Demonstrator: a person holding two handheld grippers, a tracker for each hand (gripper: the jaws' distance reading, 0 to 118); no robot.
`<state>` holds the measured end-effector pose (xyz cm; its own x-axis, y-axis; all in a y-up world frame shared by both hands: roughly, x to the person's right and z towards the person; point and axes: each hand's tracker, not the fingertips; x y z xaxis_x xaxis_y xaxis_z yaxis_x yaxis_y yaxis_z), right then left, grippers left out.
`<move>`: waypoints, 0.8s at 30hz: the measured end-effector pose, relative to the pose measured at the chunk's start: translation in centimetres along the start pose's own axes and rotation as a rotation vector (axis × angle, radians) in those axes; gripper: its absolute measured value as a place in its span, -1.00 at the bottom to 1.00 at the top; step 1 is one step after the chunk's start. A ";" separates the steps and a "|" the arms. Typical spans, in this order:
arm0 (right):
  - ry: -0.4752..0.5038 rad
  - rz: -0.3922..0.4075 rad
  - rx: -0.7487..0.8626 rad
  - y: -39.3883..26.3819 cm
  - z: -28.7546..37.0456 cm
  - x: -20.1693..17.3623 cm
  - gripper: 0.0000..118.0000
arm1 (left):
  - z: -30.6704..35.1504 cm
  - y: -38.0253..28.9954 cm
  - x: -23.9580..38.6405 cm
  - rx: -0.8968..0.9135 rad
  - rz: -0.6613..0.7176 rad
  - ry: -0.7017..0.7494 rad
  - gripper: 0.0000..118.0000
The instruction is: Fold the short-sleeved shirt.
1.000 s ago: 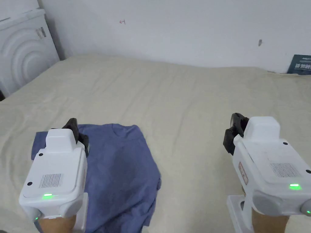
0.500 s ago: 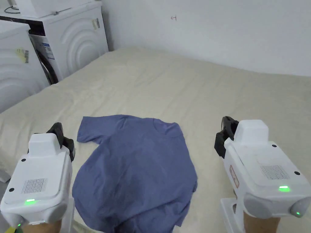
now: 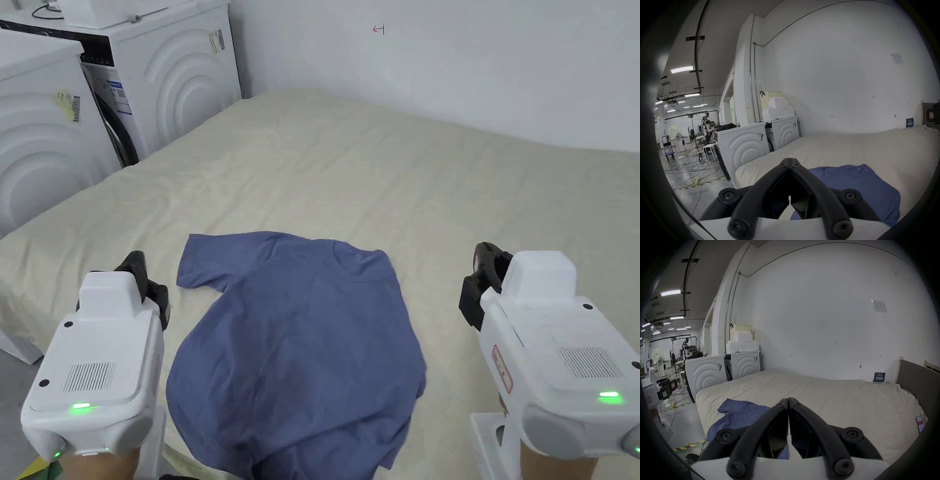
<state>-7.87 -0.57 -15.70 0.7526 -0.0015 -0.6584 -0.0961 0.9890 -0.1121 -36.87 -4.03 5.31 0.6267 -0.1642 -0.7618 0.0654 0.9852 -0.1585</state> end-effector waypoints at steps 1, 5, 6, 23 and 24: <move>-0.005 0.001 0.000 0.0 0.0 0.1 -1.00 | -0.3 0.1 0.3 -0.004 0.000 -0.013 -1.00; -0.026 0.003 -0.002 0.0 -0.2 1.2 -1.00 | -2.5 0.6 1.9 -0.070 0.006 -0.086 -1.00; -0.030 0.002 -0.004 -0.1 -0.3 1.4 -1.00 | -3.2 0.8 2.3 -0.116 -0.001 -0.106 -1.00; -0.153 -0.003 -0.089 -2.1 -1.6 5.9 -1.00 | -17.8 -6.5 13.4 -0.879 0.033 -0.410 0.85; -0.159 -0.003 -0.096 -2.2 -1.7 6.1 -1.00 | -17.9 -7.1 13.8 -0.901 0.030 -0.415 0.85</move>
<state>-4.14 -3.00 -20.73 0.8460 0.0263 -0.5326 -0.1493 0.9705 -0.1893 -42.62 -14.18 -15.30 0.8520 0.0602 -0.5200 -0.4618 0.5544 -0.6924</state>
